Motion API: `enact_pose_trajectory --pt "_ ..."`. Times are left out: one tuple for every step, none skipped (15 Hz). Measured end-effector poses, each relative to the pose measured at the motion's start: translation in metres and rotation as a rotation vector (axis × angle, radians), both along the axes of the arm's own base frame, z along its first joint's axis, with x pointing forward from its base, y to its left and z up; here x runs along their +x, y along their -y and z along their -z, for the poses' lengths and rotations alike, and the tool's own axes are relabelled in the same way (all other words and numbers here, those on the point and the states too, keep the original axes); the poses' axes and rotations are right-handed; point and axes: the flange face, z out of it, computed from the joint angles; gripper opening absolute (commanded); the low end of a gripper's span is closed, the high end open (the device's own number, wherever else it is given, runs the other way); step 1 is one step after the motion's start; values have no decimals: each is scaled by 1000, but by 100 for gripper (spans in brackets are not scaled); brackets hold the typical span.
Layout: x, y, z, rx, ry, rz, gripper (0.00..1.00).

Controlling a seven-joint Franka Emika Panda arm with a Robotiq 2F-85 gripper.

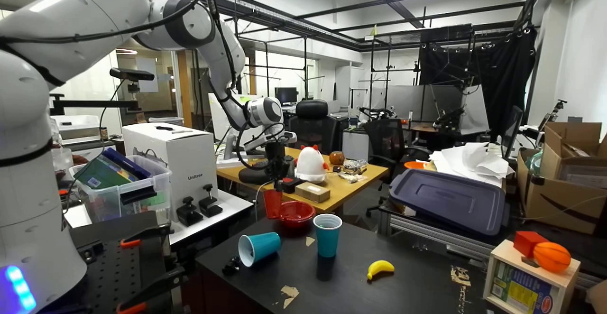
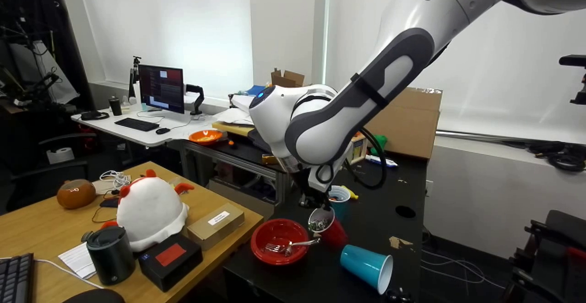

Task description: Pour the things in the red cup into the red bowl

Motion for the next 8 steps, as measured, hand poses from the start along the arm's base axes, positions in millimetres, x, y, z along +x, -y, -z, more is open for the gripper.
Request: enact_pose_trajectory --pt "3 1 -3 20 -5 13 1" --pt "6 1 -7 38 -7 29 1" --pt "9 2 -10 55 -8 41 1" --pt "12 3 -13 69 -8 53 1" --pt "15 3 -16 76 -4 62 1" --pt "17 5 -18 77 1 66 1" --pt "19 7 -19 75 5 69 1" --pt "21 9 -20 69 6 72 1"
